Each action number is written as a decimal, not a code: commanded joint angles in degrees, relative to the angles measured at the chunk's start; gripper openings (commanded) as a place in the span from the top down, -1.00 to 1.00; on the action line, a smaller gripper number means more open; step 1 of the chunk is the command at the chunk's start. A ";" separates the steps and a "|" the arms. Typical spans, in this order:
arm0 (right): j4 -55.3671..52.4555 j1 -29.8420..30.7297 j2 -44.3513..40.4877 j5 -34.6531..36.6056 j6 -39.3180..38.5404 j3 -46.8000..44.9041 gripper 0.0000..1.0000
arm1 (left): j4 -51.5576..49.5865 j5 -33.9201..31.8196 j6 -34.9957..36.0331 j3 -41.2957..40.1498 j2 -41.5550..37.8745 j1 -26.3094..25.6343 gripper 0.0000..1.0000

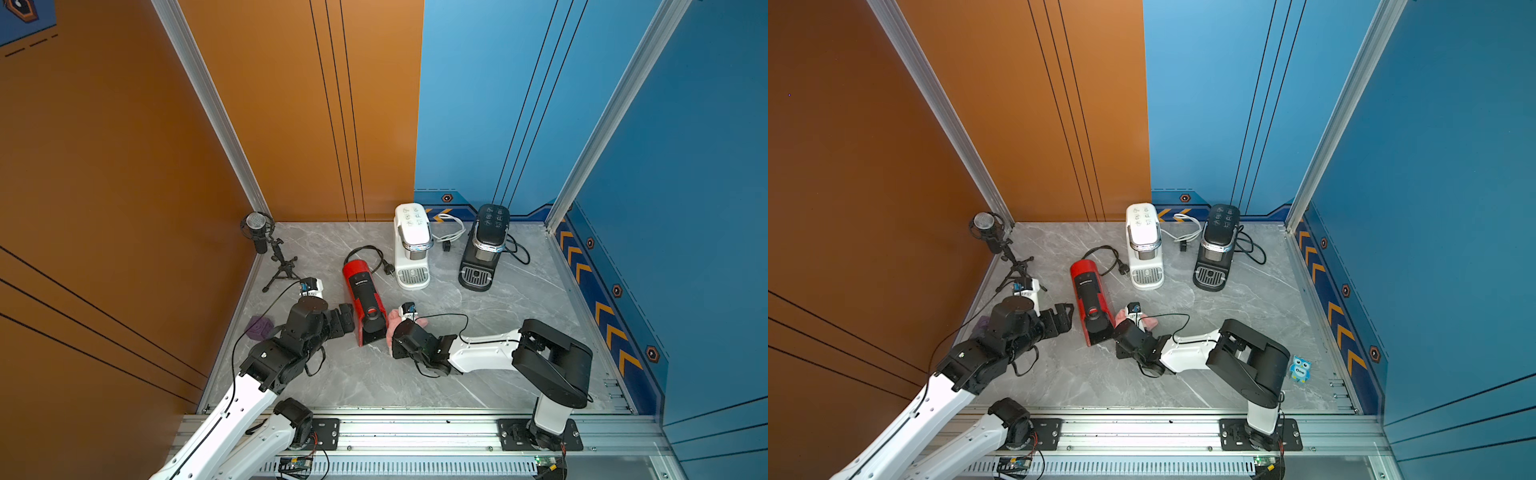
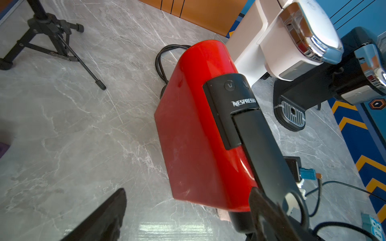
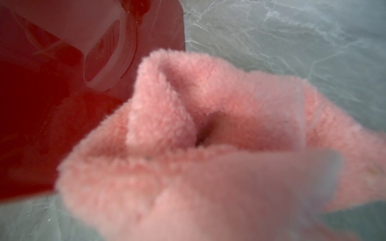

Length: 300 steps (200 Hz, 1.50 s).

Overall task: Wipe the surface of a coffee machine
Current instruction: Wipe the dirt from the surface of the coffee machine, then move the coffee machine to the center of the board.

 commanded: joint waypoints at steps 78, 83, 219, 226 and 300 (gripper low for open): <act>0.78 3.96 6.09 -2.40 9.90 0.27 1.00 | -4.38 1.97 -7.44 -8.16 -4.38 -1.50 -0.70; 0.97 4.05 6.34 -2.63 10.05 0.54 1.00 | -4.45 1.44 -8.32 -9.14 -4.44 -1.87 -0.64; 1.26 1.99 9.84 -5.55 10.05 7.13 1.00 | 28.29 2.99 -14.31 -29.70 4.54 -2.73 1.00; 1.37 1.86 9.59 -5.53 10.88 6.80 1.00 | 29.79 2.93 -13.87 -30.21 4.99 -2.11 1.00; 0.96 6.55 4.85 -3.22 19.95 0.00 1.00 | 39.06 4.94 -9.75 -31.69 15.26 1.85 1.00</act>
